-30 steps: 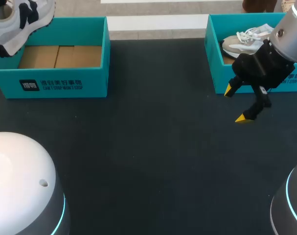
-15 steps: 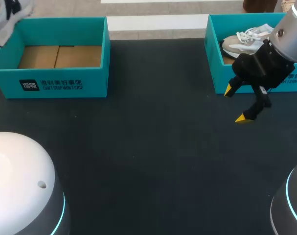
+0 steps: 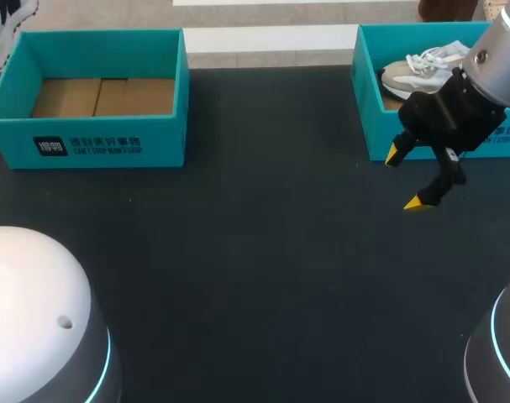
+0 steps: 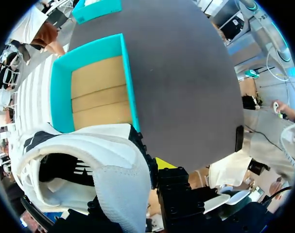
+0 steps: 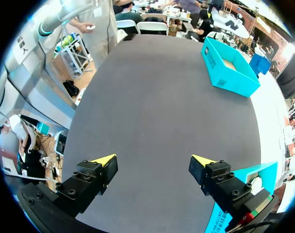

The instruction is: Take the shoe out of the shoebox, open the shoe tongue, remove and reinsert the insole, then place the shoe into the shoebox

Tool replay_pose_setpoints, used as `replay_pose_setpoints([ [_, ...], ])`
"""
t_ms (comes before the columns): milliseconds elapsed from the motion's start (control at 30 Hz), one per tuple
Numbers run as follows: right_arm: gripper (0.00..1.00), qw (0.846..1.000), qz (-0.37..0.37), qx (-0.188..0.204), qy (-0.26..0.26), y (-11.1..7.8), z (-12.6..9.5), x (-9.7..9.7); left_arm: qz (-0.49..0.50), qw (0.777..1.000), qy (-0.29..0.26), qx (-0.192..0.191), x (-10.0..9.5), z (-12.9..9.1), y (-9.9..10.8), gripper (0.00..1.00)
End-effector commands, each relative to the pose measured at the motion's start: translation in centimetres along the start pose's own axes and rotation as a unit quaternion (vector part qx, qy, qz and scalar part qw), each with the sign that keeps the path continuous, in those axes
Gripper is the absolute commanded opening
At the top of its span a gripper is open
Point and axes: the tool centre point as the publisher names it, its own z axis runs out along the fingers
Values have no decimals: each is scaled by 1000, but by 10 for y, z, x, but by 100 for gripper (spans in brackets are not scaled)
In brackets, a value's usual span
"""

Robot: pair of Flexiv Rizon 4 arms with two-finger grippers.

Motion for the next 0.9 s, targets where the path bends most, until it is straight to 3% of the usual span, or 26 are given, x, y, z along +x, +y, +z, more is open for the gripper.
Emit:
replay_pose_setpoints([
  [33, 100, 1000, 0, 1, 1, 0, 1, -1, 4, 1000, 12, -1, -8, 11, 1, 0],
  [100, 100, 1000, 0, 1, 1, 0, 1, -1, -13, 1000, 20, -3, -10, 19, 0, 0],
  [533, 100, 1000, 0, 1, 1, 0, 1, -1, -13, 1000, 20, -3, -10, 19, 0, 0],
  [600, 100, 1000, 0, 1, 1, 0, 1, -1, 53, 998, 21, 8, -12, 27, -5, 0],
  [667, 100, 1000, 0, 1, 1, 0, 1, -1, 144, 989, 37, -6, -18, 36, -6, 0],
  [767, 100, 1000, 0, 1, 1, 0, 1, -1, 257, 964, 35, -60, -21, 42, 1, 0],
  [800, 100, 1000, 0, 1, 1, 0, 1, -1, 317, 944, 55, -68, -22, 42, 4, 0],
  [900, 100, 1000, 0, 1, 1, 0, 1, -1, 415, 905, 42, -83, -26, 37, 20, 0],
])
